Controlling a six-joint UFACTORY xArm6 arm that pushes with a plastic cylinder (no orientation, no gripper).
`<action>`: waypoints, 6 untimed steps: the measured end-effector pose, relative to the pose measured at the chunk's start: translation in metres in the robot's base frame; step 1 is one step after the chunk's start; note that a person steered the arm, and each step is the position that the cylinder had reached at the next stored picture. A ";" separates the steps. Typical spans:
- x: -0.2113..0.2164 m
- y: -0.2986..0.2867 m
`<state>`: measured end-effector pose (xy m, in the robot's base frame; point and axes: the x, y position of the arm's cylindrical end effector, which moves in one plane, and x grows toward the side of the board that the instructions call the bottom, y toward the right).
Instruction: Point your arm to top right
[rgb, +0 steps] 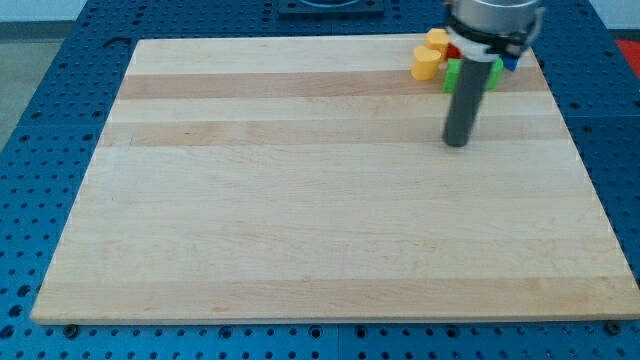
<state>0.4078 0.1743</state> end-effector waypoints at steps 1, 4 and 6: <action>-0.001 0.064; -0.091 0.166; -0.155 0.171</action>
